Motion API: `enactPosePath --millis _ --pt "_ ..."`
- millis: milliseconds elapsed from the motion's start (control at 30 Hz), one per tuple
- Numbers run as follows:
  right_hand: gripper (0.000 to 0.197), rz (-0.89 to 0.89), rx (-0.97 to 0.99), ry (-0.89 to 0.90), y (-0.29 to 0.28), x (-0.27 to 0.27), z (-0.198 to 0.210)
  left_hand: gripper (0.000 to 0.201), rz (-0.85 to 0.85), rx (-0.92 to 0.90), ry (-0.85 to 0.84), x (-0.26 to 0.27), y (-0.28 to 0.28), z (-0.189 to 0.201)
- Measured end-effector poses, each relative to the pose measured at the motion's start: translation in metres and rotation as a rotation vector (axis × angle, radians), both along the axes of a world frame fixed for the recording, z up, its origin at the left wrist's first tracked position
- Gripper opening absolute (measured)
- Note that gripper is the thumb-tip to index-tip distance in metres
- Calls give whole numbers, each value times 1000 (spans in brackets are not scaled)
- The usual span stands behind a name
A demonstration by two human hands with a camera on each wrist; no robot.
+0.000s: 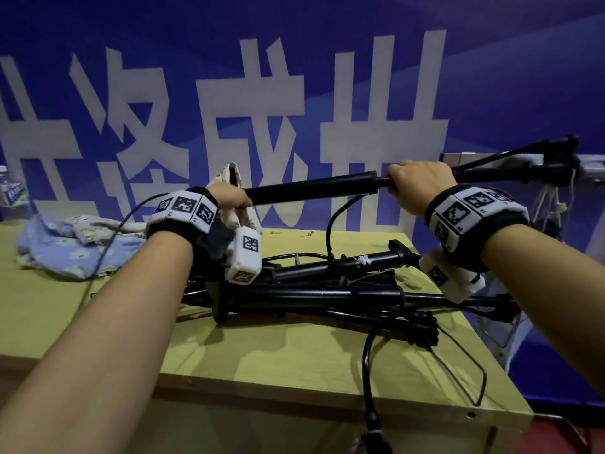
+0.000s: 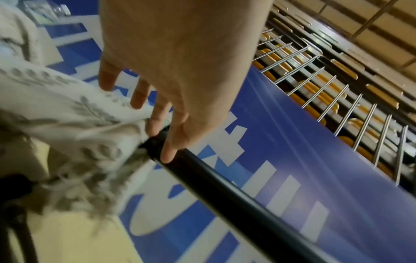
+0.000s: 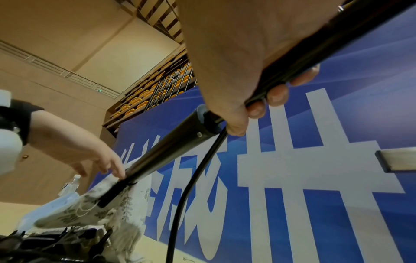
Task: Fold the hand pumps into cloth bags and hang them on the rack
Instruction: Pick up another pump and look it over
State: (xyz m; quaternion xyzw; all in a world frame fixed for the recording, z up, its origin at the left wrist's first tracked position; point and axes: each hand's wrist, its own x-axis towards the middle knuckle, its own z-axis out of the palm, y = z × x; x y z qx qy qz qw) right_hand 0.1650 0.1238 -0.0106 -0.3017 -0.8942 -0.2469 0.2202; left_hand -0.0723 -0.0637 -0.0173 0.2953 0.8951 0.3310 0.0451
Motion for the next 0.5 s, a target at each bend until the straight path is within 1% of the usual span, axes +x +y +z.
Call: enactPosePath --millis 33,67,100,133,200,233,333,433,500 --pt "23 -3 1 1 0 1 1 35 -2 -151 45 -7 -2 -4" --pt "23 -4 5 4 0 2 2 38 4 -260 100 -14 -2 -7" --pt "23 -5 7 9 0 3 4 40 11 -316 137 -18 -2 -9" --pt "22 -5 7 14 1 3 4 39 4 -329 137 -23 -2 -10" --pt "22 -9 5 20 2 5 5 38 -43 -317 105 -25 -1 -9" --pt "22 -13 3 21 2 6 5 39 -31 -285 100 -25 0 -8" --pt "22 -25 -10 39 5 9 5 38 51 -234 174 -29 2 -5" --pt "21 -14 -33 61 7 14 4 36 87 -222 187 -40 3 -1" --pt "21 -4 -58 84 9 16 3 38 139 -197 219 -48 -5 4"
